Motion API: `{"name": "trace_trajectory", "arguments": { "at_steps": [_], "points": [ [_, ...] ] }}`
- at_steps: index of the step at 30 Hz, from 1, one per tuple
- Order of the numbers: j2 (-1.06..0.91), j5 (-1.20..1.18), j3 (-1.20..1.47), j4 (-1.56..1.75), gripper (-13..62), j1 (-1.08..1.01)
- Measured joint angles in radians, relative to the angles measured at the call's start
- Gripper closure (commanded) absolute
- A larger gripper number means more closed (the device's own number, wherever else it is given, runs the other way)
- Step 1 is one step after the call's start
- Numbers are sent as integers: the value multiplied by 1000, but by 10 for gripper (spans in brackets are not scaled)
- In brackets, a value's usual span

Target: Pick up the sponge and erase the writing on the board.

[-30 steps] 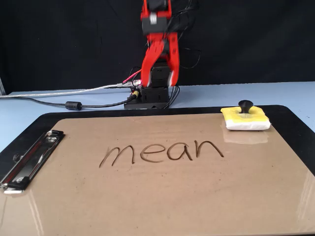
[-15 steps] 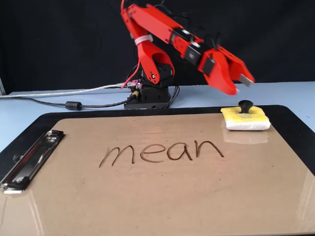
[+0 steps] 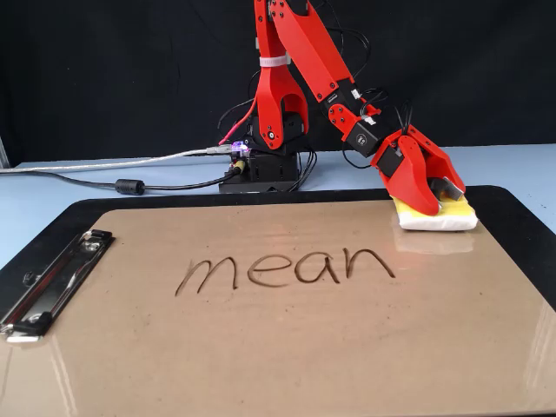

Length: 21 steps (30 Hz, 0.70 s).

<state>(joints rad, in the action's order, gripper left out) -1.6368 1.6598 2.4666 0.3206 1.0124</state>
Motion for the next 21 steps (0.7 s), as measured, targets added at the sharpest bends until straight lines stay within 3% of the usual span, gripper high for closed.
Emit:
{"name": "trace_trajectory", "arguments": {
  "at_steps": [5,7,11,14,17,21],
  "points": [
    [-5,0,12,3,457,-2],
    [-6,-2,15,6,575,-3],
    [-49,-3,31,3,573,-48],
    [-186,-3,60,-106,573,-78],
    [-403,-3,-18,-465,573,-146],
    [-499,-23,-348,-948,573,-275]
  ]
}}
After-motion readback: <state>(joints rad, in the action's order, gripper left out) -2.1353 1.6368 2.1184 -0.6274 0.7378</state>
